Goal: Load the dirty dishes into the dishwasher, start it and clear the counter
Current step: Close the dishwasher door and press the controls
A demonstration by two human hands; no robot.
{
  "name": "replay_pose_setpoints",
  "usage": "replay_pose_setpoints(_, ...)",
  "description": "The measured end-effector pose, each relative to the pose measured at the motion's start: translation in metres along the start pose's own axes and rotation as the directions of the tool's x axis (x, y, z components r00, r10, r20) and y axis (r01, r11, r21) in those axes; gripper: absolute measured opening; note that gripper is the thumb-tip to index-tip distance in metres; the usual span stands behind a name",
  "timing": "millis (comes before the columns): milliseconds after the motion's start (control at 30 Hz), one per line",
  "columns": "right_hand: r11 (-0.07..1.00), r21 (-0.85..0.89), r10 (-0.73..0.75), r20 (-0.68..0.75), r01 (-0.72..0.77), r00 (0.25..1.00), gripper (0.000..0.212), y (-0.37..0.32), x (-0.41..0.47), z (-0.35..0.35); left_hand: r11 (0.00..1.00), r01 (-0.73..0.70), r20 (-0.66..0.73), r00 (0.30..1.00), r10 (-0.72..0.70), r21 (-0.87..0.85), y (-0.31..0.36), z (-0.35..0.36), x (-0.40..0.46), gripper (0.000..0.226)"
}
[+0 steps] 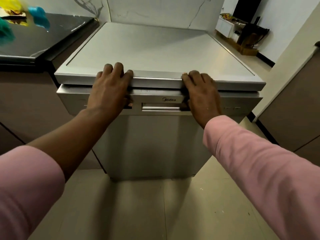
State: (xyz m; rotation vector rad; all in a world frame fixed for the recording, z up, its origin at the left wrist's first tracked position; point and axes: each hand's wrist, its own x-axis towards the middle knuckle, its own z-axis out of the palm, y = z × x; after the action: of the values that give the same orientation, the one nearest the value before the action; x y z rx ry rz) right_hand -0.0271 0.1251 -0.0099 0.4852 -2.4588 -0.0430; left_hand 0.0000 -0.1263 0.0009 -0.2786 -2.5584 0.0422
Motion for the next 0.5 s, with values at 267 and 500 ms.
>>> replay_pose_setpoints(267, 0.939, 0.327, 0.134, -0.068, -0.105, 0.989, 0.056, 0.003, 0.005, 0.018, 0.986, 0.021, -0.002, 1.000, -0.022, -0.167, 0.000, 0.014, 0.006, 0.057)
replay_pose_setpoints(500, 0.963, 0.233, 0.161, -0.081, -0.138, 0.984, 0.058, 0.003, 0.008, 0.022, 0.989, 0.046, -0.067, 0.996, -0.056, -0.141, 0.001, 0.013, 0.009, 0.049)
